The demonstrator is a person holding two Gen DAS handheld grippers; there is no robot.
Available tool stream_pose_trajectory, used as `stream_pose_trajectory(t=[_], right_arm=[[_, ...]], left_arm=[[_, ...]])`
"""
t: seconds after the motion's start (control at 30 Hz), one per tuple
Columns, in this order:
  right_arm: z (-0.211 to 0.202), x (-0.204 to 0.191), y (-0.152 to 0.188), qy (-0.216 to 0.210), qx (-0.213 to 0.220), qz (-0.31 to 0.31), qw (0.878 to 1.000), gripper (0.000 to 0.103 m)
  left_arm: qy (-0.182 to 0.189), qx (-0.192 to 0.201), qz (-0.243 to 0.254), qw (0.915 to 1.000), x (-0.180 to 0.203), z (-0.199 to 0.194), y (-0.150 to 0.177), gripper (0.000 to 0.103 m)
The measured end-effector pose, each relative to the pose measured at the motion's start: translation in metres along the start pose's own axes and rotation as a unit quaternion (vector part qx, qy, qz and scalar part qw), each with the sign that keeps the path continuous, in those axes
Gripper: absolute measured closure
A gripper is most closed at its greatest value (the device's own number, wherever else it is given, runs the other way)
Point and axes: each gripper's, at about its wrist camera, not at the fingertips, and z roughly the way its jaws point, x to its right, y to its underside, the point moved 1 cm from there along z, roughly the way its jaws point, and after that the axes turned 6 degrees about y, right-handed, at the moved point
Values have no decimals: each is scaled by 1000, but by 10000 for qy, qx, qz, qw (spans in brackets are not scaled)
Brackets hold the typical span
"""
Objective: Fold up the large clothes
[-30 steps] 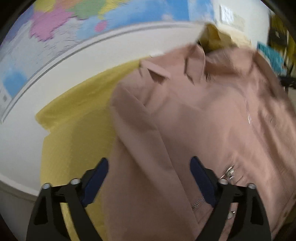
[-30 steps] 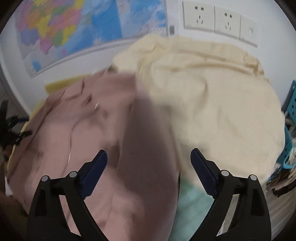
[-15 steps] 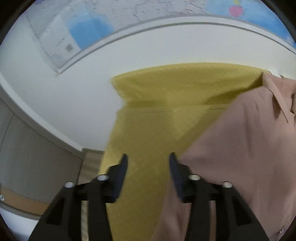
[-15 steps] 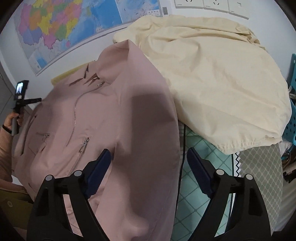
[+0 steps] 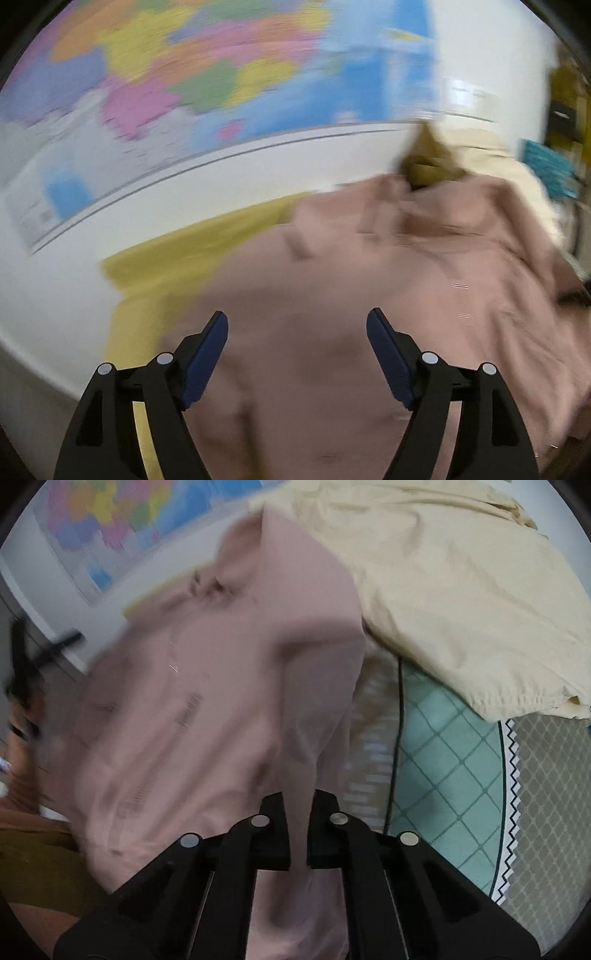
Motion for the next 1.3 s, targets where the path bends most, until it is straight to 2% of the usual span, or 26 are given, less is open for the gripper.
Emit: stream_pose_trajectory(t=[0.07, 0.13, 0.17, 0.2, 0.23, 0.3, 0.4, 0.47, 0.57, 0.63, 0.67, 0.7, 0.73, 0.77, 0.8, 0.9, 0.93, 0.97, 1.03, 1.1, 1.13, 1.17, 1.2, 1.23, 1.27, 1.3], right_arm=[[-28, 0, -6, -451, 347, 151, 9983, 99], [-61, -6, -14, -882, 775, 174, 9929, 99], [-73, -8, -19, -1069, 920, 207, 9898, 99], [-85, -13, -25, -1337, 1020, 238, 9855, 99], [-89, -18, -30, -1461, 1043, 236, 9835, 99], [-91, -29, -40, -1696, 1009, 244, 9800, 99], [-83, -47, -51, -1941, 890, 247, 9766, 98], [-74, -59, -58, -2116, 804, 287, 9736, 97], [-57, -80, -73, -2285, 736, 204, 9705, 94], [-44, -86, -81, -2499, 671, 265, 9656, 92], [-39, -90, -83, -2565, 624, 279, 9641, 91], [-29, -94, -88, -2619, 547, 290, 9631, 91], [-24, -96, -91, -2618, 516, 319, 9632, 89], [-20, -96, -92, -2626, 482, 329, 9632, 87], [-15, -97, -94, -2660, 402, 360, 9625, 86], [-9, -98, -96, -2635, 300, 349, 9636, 83], [-10, -98, -96, -2583, 324, 311, 9650, 78], [-13, -98, -96, -2551, 359, 275, 9659, 63], [-16, -96, -96, -2462, 422, 183, 9681, 43], [-16, -93, -95, -2178, 474, -1, 9748, 41], [-15, -92, -95, -2021, 503, -59, 9781, 41], [-13, -88, -95, -1859, 536, -83, 9811, 40], [-10, -82, -95, -1666, 581, -96, 9843, 40], [-6, -75, -95, -1410, 637, -108, 9879, 40], [-2, -65, -96, -1086, 686, -29, 9917, 38], [3, -59, -96, -960, 699, 40, 9929, 38]], left_arm=[[233, 96, 327, 9991, 28, -2, 4, 28], [650, 268, 780, 9945, 64, -6, 6, 28], [1082, 326, 908, 9894, 83, -8, 7, 24], [1346, 323, 984, 9855, 96, -7, 8, 23], [1722, 343, 1077, 9786, 112, -6, 9, 23], [2686, 262, 1082, 9568, 141, -2, 11, 22], [3448, 169, 985, 9333, 169, 5, 15, 19], [3667, 137, 955, 9253, 182, 9, 17, 18], [3797, 195, 761, 9218, 191, 18, 16, 12], [3858, 96, 553, 9209, 191, 28, 20, 13], [3910, 8, 459, 9193, 191, 35, 23, 23], [3966, -49, 393, 9171, 187, 40, 25, 50], [4035, -156, 283, 9144, 187, 46, 28, 65], [4076, -219, 180, 9127, 184, 50, 29, 95], [4100, -239, 111, 9117, 179, 53, 29, 102], [3770, -56, -129, 9261, 149, 40, 26, 102], [3585, 88, -184, 9333, 131, 31, 22, 102], [3426, 208, -227, 9390, 114, 21, 19, 102], [2828, 319, -296, 9582, 80, 5, 10, 102], [2107, 272, -404, 9763, 50, -1, 1, 99], [1607, 212, -423, 9859, 32, -1, -2, 98], [1282, 164, -449, 9906, 15, 1, -3, 89], [1110, 77, -490, 9926, 6, 2, -2, 67], [841, -77, -597, 9946, -7, 6, 1, 59], [695, -193, -669, 9951, -17, 10, 6, 55], [690, -280, -689, 9948, -20, 9, 13, 50]])
